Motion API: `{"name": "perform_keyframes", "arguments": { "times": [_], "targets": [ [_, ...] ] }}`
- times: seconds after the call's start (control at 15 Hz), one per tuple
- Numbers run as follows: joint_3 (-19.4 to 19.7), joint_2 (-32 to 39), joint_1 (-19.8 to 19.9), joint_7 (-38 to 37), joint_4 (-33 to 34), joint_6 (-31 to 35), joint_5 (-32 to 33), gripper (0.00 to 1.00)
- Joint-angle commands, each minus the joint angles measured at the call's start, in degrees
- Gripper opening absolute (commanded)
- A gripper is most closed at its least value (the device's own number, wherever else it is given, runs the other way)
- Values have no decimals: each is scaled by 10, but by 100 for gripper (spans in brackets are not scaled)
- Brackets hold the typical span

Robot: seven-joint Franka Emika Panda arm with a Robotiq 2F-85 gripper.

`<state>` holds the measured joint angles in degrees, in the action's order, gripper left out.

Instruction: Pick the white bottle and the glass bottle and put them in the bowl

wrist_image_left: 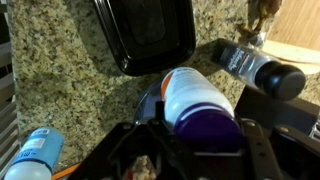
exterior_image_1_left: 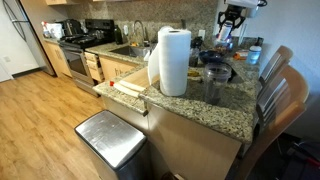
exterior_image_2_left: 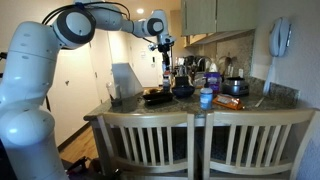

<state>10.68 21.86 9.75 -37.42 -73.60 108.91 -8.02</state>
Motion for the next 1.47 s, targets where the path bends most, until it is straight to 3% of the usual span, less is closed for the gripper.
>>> {"name": "perform_keyframes", "arguments": {
  "times": [0.0,0.13,0.73,0.87,1.07,1.2,1.4],
  "targets": [
    [-21,-79,-23,57,-139,1,-5,30],
    [-22,-89,-34,46,-179,25,-1,30],
    [45,21,-5,-96,-29,113,75,30],
    [40,44,9,-87,-4,119,55,30],
    [0,70,45,-16,31,114,-52,30],
    [-5,81,50,-3,57,111,-73,30],
    [16,53,21,-54,25,152,-53,30]
  ]
}}
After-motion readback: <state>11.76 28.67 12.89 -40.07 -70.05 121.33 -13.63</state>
